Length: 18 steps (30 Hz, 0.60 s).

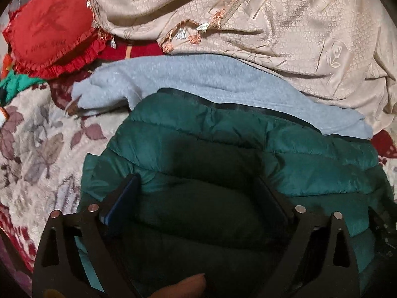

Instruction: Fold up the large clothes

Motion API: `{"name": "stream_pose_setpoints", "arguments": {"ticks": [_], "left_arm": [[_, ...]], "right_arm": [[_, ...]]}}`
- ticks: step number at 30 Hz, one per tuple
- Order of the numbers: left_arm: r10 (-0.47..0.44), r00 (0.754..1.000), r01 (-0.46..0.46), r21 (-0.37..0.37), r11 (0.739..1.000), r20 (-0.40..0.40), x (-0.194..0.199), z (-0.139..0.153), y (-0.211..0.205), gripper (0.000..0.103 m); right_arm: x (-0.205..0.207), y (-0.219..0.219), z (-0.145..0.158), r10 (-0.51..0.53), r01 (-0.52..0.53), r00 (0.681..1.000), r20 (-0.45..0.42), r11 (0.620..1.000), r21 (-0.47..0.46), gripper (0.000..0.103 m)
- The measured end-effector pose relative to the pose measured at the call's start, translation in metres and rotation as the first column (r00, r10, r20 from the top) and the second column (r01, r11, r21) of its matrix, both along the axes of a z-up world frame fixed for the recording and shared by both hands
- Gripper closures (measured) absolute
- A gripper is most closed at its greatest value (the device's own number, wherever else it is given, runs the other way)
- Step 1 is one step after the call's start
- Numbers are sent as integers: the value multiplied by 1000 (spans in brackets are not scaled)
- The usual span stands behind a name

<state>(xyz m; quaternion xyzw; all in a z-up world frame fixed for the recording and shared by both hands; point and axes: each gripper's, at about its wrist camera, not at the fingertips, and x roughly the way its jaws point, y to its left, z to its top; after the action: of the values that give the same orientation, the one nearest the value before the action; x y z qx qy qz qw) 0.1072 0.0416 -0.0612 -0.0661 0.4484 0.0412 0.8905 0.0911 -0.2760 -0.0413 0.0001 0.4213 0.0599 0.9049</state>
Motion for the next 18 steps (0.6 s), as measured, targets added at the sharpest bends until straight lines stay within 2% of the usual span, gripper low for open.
{"name": "stream_pose_setpoints", "arguments": {"ticks": [2, 5, 11, 13, 18], "left_arm": [[-15, 1000, 15, 5, 1000, -1, 0, 1, -3, 4], [-50, 999, 49, 51, 998, 18, -12, 12, -10, 4], [-67, 995, 60, 97, 994, 73, -92, 45, -35, 4], [-96, 992, 86, 119, 989, 79, -120, 51, -49, 4], [-151, 984, 139, 121, 983, 94, -179, 61, -73, 4]], "right_arm": [[1, 1, 2, 8, -8, 1000, -3, 1000, -3, 0], [-9, -1, 15, 24, -24, 1000, -2, 1000, -8, 1], [-102, -17, 63, -9, -6, 991, 136, 993, 114, 1], [-130, -14, 72, 1, -17, 987, 158, 995, 101, 1], [-199, -12, 88, -8, 10, 977, 214, 1000, -8, 1]]}}
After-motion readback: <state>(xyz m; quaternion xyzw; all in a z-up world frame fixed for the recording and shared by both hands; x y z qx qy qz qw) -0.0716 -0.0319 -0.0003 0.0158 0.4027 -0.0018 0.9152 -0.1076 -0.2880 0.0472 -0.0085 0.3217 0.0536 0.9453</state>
